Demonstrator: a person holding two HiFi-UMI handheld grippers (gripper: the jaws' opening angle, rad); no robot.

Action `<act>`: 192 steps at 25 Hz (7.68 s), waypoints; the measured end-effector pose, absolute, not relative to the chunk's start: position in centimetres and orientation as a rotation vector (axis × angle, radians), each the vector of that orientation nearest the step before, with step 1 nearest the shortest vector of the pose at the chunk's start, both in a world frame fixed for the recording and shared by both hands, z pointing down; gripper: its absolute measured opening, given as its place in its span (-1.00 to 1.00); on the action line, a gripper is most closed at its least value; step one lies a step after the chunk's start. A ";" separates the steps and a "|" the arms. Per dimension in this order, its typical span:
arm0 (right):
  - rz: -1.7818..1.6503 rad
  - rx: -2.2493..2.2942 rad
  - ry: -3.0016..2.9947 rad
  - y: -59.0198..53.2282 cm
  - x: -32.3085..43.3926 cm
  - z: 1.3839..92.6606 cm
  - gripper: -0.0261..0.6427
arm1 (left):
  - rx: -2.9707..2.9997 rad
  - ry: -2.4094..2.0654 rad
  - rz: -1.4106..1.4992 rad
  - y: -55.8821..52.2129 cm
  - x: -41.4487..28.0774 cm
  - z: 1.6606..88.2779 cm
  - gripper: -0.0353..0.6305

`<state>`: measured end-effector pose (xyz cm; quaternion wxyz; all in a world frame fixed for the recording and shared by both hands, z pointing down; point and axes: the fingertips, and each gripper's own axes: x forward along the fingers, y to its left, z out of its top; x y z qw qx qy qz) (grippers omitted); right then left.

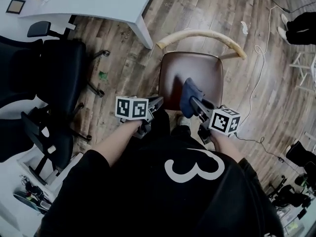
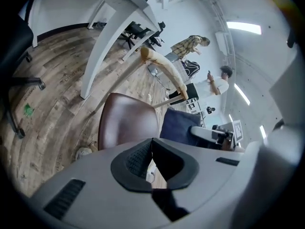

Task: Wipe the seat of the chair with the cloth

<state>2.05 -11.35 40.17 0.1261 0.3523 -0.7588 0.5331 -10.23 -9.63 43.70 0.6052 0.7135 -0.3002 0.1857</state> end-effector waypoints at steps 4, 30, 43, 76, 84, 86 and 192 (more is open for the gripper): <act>1.561 1.019 -2.181 -12.7 0.0 43.0 -0.78 | 1.621 -0.640 0.481 -9.9 -11.2 47.5 -0.85; 1.386 0.912 -2.234 -23.7 -9.8 57.2 -0.78 | 1.424 -0.598 0.604 -11.2 -17.3 63.6 -0.85; 1.239 1.028 -2.098 -24.1 -7.1 61.5 -0.78 | 1.337 -0.633 0.552 -10.1 -20.3 65.4 -0.85; 1.066 1.302 -1.955 -26.4 6.1 62.6 -0.78 | 1.295 -0.651 0.541 -11.3 -20.3 66.3 -0.85; 1.042 1.491 -1.823 -25.3 13.8 62.7 -0.78 | 1.299 -0.648 0.566 -10.7 -20.0 66.4 -0.85; 1.024 1.537 -1.788 -25.1 15.6 62.6 -0.78 | 1.303 -0.641 0.573 -10.6 -19.8 66.4 -0.85; 0.724 1.032 -1.973 -15.5 10.2 63.4 -0.77 | 1.218 -0.832 0.470 1.2 -14.7 66.2 -0.85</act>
